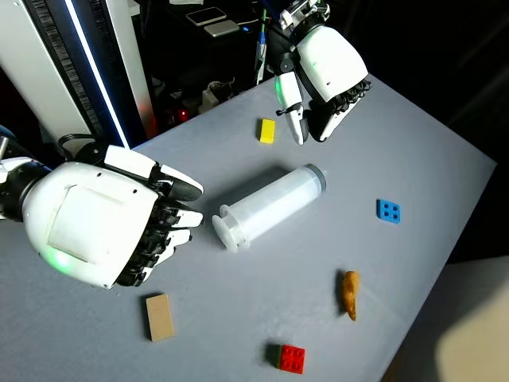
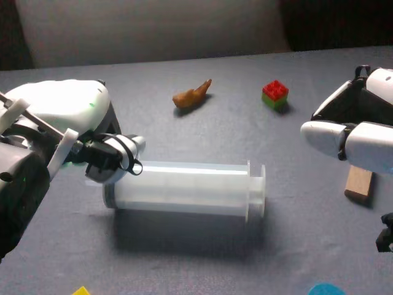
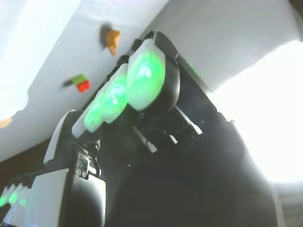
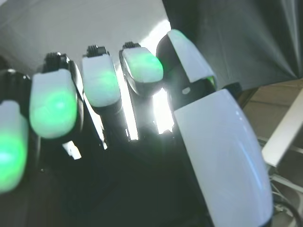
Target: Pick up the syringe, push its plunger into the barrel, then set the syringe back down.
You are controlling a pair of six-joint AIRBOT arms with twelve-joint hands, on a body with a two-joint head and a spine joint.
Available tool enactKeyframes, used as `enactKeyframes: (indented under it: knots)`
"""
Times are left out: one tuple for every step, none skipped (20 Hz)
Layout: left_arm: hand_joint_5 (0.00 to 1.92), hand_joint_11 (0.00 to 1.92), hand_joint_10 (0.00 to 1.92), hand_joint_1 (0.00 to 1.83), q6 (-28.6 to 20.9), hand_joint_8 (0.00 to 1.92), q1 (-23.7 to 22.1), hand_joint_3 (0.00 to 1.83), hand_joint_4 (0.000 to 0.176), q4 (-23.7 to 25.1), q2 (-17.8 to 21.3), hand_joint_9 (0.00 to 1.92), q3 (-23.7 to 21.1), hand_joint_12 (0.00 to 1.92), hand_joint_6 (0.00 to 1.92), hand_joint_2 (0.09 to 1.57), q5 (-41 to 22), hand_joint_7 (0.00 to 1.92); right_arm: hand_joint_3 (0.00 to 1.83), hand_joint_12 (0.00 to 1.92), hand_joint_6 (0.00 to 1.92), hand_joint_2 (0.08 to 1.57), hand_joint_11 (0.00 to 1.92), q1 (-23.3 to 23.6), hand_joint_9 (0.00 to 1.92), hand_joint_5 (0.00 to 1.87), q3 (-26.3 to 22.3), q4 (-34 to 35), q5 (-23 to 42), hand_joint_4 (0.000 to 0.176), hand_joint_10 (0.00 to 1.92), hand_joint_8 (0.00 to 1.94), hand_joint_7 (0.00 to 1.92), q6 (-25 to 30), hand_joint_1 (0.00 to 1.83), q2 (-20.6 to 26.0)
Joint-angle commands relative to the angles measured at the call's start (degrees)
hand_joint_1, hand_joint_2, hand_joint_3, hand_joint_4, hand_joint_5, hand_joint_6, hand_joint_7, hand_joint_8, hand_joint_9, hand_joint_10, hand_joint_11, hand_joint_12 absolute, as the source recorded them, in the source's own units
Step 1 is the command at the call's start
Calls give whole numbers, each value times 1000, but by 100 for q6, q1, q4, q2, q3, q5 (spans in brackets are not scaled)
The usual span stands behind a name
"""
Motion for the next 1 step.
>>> enactKeyframes:
  knots:
    - [1252, 1508, 1921, 382, 22, 1921, -73, 6, 0, 472, 27, 1447, -44, 1921, 1921, 1434, -286, 1394, 0, 1921, 1921, 1393, 1616, 74, 1436, 1152, 0, -144, 621, 0, 1921, 1941, 1271, 45, 562, 20]
